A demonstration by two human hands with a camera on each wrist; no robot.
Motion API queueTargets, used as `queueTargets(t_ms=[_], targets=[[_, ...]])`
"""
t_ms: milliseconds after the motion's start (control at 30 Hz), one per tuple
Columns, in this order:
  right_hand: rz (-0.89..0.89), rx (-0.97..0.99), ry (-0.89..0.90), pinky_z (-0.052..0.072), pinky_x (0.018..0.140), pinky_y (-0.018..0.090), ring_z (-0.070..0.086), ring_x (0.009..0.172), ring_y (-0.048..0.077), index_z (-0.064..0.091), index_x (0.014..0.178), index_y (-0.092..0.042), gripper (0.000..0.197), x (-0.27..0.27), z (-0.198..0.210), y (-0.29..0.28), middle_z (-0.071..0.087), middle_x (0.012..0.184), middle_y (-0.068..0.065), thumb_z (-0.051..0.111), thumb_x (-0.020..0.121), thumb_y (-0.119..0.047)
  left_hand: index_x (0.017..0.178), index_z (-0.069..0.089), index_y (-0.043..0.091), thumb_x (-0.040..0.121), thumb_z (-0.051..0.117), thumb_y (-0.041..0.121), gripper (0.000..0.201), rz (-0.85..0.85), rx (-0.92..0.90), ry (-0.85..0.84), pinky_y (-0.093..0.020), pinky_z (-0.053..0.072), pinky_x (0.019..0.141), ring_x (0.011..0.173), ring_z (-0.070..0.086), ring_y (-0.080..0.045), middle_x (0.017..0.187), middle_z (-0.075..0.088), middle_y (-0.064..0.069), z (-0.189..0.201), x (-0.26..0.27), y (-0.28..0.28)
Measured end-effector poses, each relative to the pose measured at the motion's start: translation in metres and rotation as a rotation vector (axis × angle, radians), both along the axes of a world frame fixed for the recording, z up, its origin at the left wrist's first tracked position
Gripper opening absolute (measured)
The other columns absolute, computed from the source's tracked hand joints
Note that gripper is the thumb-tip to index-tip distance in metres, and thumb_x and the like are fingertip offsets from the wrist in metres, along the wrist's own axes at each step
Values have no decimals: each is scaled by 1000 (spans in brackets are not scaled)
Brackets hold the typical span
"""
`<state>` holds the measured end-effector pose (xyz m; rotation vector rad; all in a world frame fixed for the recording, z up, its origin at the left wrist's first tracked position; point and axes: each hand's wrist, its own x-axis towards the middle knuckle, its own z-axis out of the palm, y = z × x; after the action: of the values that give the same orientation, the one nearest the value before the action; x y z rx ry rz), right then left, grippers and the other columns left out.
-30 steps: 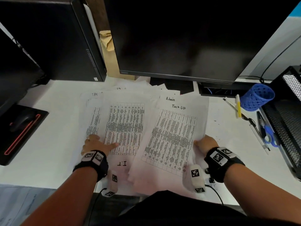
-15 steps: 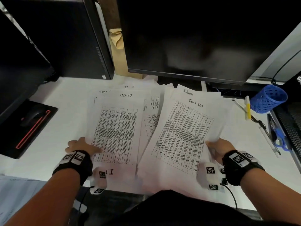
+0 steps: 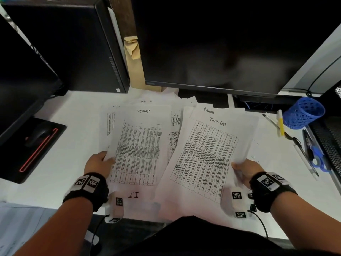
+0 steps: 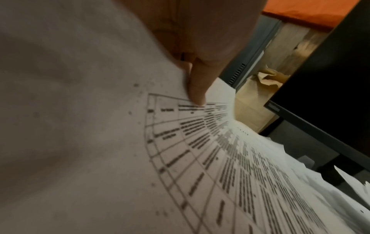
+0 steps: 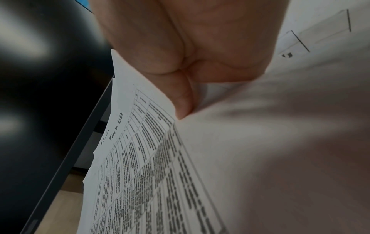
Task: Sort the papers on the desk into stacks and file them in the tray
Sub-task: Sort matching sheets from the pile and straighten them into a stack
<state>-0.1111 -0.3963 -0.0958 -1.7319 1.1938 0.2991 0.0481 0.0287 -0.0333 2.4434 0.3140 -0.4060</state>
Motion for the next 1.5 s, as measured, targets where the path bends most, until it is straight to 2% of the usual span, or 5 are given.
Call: queueTargets(t_ms=[500, 733, 1100, 1333, 1500], targets=[[15, 209, -278, 48, 96, 52, 62, 108, 35, 61, 92, -19, 12, 43, 52, 29, 64, 117, 18, 66, 82, -14, 119, 56, 8, 91, 58, 14, 28, -128, -283, -34, -26, 37, 83, 98, 56, -19, 115, 63, -9, 34, -5, -41], [-72, 430, -355, 42, 102, 52, 60, 110, 33, 62, 109, -14, 26, 47, 56, 57, 64, 119, 11, 57, 88, 0, 109, 59, 43, 84, 60, 39, 26, -238, -447, 196, -45, 48, 94, 100, 64, -18, 103, 69, 12, 38, -32, -91], [125, 34, -376, 45, 98, 41, 59, 109, 25, 56, 124, -17, 35, 40, 126, 73, 64, 119, 5, 51, 91, -7, 138, 37, 32, 98, 39, 39, 41, -369, -471, 174, -38, 31, 107, 130, 41, -17, 135, 49, 9, 75, -30, -103], [62, -36, -874, 47, 90, 20, 59, 106, 5, 51, 130, -16, 38, 40, 200, 76, 64, 117, -5, 50, 93, -4, 137, 31, 35, 100, 37, 15, 42, -447, -594, -329, 8, 27, 87, 102, 37, 34, 117, 42, 38, 131, -17, -121], [146, -121, -927, 46, 91, 16, 54, 112, -6, 40, 134, -22, 50, 33, 196, 81, 58, 120, -19, 60, 89, -11, 136, 28, 32, 96, 46, 29, 44, -455, -615, -294, -24, 36, 103, 120, 45, 3, 128, 48, 23, 124, -30, -127]])
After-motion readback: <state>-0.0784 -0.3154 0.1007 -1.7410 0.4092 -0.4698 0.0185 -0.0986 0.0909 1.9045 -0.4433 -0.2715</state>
